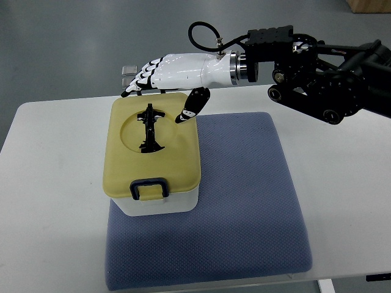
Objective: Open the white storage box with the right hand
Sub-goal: 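Lower the right hand onto the lid and grasp the black centre handle, then lift the yellow lid off the white box with the right hand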
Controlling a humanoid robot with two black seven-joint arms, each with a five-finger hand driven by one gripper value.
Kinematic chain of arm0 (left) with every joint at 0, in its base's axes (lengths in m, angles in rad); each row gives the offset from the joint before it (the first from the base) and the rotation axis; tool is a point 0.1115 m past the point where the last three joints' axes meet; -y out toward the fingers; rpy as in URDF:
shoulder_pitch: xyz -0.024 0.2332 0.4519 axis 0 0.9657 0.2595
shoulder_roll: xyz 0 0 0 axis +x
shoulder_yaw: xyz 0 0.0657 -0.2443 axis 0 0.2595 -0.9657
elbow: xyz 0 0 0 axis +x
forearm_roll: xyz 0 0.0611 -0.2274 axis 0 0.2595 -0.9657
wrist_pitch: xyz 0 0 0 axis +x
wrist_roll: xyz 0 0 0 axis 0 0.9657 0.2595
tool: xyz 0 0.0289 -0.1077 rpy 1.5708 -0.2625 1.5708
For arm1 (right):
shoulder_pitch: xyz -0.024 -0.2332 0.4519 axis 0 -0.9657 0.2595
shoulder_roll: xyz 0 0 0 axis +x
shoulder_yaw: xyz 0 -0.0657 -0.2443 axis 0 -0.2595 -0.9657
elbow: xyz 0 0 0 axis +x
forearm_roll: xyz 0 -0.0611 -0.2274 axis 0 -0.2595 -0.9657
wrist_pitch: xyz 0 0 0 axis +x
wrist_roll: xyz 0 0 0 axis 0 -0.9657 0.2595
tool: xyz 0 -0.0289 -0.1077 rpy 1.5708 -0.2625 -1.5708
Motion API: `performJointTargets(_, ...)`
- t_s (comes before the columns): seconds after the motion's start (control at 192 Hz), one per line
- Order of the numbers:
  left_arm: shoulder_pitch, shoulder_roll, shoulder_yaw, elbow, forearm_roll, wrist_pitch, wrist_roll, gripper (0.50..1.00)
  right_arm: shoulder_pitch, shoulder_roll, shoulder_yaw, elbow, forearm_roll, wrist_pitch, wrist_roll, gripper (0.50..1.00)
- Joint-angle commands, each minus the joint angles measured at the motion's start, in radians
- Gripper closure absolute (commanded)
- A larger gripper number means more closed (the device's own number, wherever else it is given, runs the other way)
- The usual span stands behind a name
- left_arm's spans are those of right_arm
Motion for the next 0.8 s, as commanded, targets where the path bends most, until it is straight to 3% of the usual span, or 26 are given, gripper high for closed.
performJointTargets(0.0,0.000,0.000,0.000,0.000,0.000,0.000,0.000,0.500,-0.015,0.015,0.000,-0.005,0.002,-0.020,-0.003,0.574)
performJointTargets(0.203,0.000,0.000,0.000,-0.002,0.000,0.000,0.000,0.500,-0.041,0.047,0.002,-0.026,0.002,-0.055,-0.005,0.605)
performJointTargets(0.384,0.000,0.000,0.000,-0.002,0.000,0.000,0.001,0.500,-0.044,0.064,0.000,-0.045,0.002,-0.067,-0.006,0.675)
performJointTargets(0.421,0.000,0.000,0.001,-0.002,0.000,0.000,0.001,0.500,-0.046,0.067,0.000,-0.045,0.002,-0.067,-0.006,0.703)
performJointTargets(0.431,0.000,0.000,0.001,-0.002,0.000,0.000,0.001,0.500,-0.046,0.069,0.000,-0.045,0.002,-0.066,-0.006,0.732)
performJointTargets(0.514,0.000,0.000,0.001,-0.002,0.000,0.000,0.001,0.500,-0.046,0.075,0.000,-0.046,0.002,-0.067,-0.006,0.783)
performJointTargets(0.54,0.000,0.000,0.001,-0.002,0.000,0.000,0.001,0.500,-0.047,0.075,0.000,-0.046,0.002,-0.067,-0.006,0.840)
performJointTargets(0.551,0.000,0.000,0.001,-0.002,0.000,0.000,0.001,0.500,-0.047,0.075,0.000,-0.046,0.002,-0.067,-0.006,0.840)
performJointTargets(0.561,0.000,0.000,0.000,-0.002,0.000,0.000,0.001,0.500,-0.049,0.077,0.000,-0.046,0.002,-0.067,-0.006,0.881)
performJointTargets(0.613,0.000,0.000,0.000,-0.002,0.000,0.000,0.001,0.500,-0.055,0.077,0.000,-0.046,0.002,-0.067,-0.006,0.938)
performJointTargets(0.639,0.000,0.000,0.000,-0.002,0.000,0.000,0.001,0.500,-0.058,0.077,0.000,-0.046,0.000,-0.069,-0.008,0.999)
performJointTargets(0.795,0.000,0.000,0.000,-0.003,0.000,0.000,0.003,0.500,-0.055,0.077,0.002,-0.045,0.002,-0.083,-0.022,1.000)
